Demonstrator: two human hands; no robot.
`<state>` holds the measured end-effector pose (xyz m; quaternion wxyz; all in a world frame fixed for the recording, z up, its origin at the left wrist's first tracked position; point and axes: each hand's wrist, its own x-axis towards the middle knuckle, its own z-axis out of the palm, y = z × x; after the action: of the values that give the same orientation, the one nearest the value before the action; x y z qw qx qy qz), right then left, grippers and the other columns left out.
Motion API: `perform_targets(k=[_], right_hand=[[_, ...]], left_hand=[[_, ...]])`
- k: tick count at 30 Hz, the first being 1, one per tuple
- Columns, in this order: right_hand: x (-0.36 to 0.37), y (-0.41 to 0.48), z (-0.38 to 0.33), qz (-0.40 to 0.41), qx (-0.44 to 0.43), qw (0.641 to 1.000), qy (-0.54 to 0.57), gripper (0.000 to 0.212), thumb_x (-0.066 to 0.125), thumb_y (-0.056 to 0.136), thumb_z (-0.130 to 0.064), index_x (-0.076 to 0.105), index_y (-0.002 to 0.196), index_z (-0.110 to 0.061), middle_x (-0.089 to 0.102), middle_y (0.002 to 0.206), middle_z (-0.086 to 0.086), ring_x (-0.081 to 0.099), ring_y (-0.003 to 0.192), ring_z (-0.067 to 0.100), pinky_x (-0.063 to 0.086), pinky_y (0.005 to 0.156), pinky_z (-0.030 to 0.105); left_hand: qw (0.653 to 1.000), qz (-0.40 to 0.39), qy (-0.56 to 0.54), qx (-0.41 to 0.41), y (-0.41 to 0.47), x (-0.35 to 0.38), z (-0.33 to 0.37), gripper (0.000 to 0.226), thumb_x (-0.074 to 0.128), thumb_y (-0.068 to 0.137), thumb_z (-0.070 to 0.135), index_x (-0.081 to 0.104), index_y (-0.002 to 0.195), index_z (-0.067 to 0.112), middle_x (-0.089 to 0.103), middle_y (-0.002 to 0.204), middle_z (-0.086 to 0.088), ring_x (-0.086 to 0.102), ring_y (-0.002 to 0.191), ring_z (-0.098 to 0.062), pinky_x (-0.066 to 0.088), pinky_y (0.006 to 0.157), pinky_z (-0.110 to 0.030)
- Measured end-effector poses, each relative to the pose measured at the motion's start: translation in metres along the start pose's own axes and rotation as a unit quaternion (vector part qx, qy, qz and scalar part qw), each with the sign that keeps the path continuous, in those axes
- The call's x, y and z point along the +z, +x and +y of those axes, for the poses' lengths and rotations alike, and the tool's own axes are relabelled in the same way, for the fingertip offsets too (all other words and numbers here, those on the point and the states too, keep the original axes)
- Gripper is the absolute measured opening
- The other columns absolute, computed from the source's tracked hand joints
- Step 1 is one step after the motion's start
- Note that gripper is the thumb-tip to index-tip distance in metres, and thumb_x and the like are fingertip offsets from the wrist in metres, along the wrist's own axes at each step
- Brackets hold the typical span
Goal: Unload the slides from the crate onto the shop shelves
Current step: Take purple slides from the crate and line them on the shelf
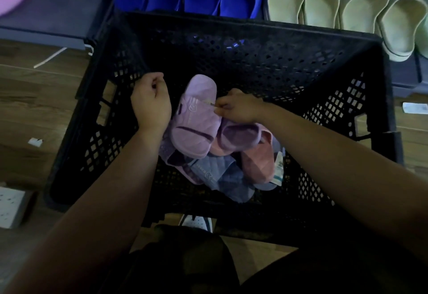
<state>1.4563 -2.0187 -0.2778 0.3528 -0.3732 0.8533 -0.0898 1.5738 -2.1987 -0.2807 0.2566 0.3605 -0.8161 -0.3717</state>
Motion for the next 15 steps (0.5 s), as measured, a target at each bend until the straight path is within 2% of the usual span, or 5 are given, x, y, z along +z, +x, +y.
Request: perform_targets(k=[2,5,9,12,15], right_hand=[[-0.005,-0.007,0.007,0.016,-0.024,0.999,0.035,0.028,0.046,0.089,-0.057,0.062,0.1,-0.037,0.046,0.103,0.004,0.051,0.107,0.031,0.041,0.097,0.045],[-0.004,-0.014,0.017,0.066,-0.076,0.992,0.073,0.025,0.059,0.094,-0.028,0.068,0.096,-0.005,0.058,0.104,0.01,0.056,0.102,0.025,0.043,0.093,0.04],[-0.006,-0.032,0.015,0.089,-0.073,0.986,0.123,0.024,0.064,0.09,-0.027,0.068,0.08,-0.006,0.067,0.093,0.01,0.062,0.093,0.024,0.047,0.088,0.041],[-0.023,-0.052,0.014,0.146,-0.057,0.976,0.15,0.017,0.064,0.088,-0.021,0.073,0.08,-0.009,0.071,0.087,0.003,0.064,0.085,0.012,0.05,0.084,0.036],[-0.055,-0.082,0.015,0.205,-0.05,0.942,0.262,0.021,0.063,0.088,-0.015,0.068,0.076,0.001,0.061,0.059,-0.005,0.049,0.056,-0.001,0.046,0.059,0.021]], left_hand=[[1.0,-0.001,-0.006,-0.002,-0.001,0.0,-0.001,0.031,0.044,0.092,0.021,0.066,0.112,0.01,0.068,0.107,-0.01,0.062,0.099,-0.02,0.043,0.085,-0.019],[1.0,-0.002,-0.024,-0.014,0.0,-0.001,0.0,0.034,0.042,0.091,0.025,0.066,0.112,0.012,0.068,0.108,-0.008,0.064,0.099,-0.02,0.049,0.091,-0.031],[0.998,-0.024,-0.049,-0.037,-0.001,-0.002,0.002,0.033,0.042,0.092,0.026,0.065,0.113,0.015,0.067,0.109,-0.002,0.064,0.099,-0.02,0.051,0.092,-0.037],[0.994,-0.06,-0.07,-0.05,-0.003,-0.003,0.006,0.029,0.043,0.094,0.022,0.064,0.112,0.015,0.064,0.104,0.003,0.065,0.097,-0.021,0.051,0.091,-0.036],[0.99,-0.079,-0.102,-0.059,0.002,-0.002,0.007,0.03,0.044,0.091,0.021,0.065,0.111,0.012,0.065,0.102,0.0,0.066,0.092,-0.022,0.053,0.088,-0.036]])
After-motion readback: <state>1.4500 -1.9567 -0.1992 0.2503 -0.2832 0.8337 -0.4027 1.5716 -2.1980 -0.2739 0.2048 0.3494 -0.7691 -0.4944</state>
